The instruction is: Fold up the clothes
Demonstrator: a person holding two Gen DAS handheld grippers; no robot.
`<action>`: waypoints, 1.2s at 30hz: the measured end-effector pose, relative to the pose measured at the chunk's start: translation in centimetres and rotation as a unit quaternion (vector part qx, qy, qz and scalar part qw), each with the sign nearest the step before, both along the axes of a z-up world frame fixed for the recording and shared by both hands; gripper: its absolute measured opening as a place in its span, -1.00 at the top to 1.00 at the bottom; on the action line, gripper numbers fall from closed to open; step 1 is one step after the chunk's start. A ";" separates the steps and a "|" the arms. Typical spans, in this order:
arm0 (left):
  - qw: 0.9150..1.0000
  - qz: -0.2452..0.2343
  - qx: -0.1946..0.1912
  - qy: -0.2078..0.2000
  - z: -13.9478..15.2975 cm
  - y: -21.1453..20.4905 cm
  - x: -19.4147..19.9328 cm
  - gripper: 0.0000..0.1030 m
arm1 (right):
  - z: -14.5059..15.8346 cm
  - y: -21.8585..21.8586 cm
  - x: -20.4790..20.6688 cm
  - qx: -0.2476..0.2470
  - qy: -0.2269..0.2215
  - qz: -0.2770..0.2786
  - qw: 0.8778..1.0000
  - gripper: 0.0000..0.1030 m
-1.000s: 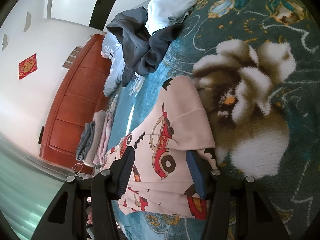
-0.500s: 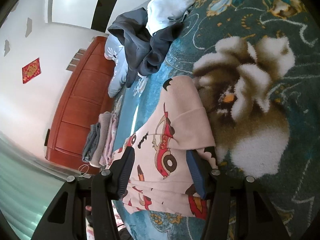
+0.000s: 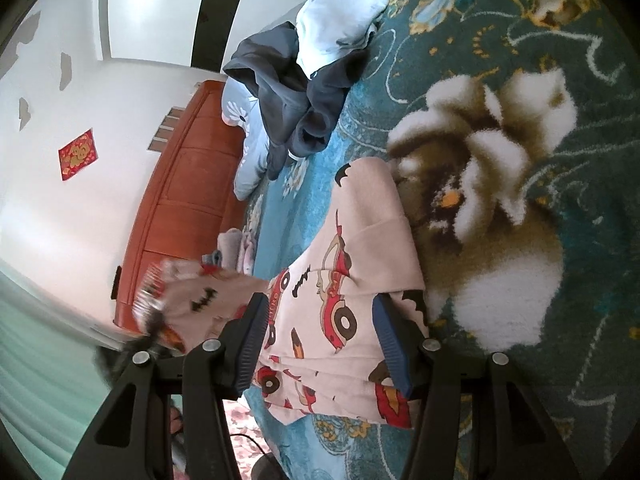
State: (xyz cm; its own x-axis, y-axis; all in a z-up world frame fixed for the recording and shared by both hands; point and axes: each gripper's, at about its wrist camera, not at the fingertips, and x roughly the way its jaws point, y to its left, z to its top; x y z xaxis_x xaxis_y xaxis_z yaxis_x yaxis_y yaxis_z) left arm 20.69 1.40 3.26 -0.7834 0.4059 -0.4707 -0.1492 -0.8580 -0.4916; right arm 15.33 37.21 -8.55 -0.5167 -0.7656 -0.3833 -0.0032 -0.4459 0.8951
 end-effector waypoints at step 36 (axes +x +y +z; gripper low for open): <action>0.971 -0.152 -0.157 -0.096 -7.4 15.9 0.6 -0.43 | 0.6 2.2 1.4 0.014 0.004 -0.025 1.000 -0.09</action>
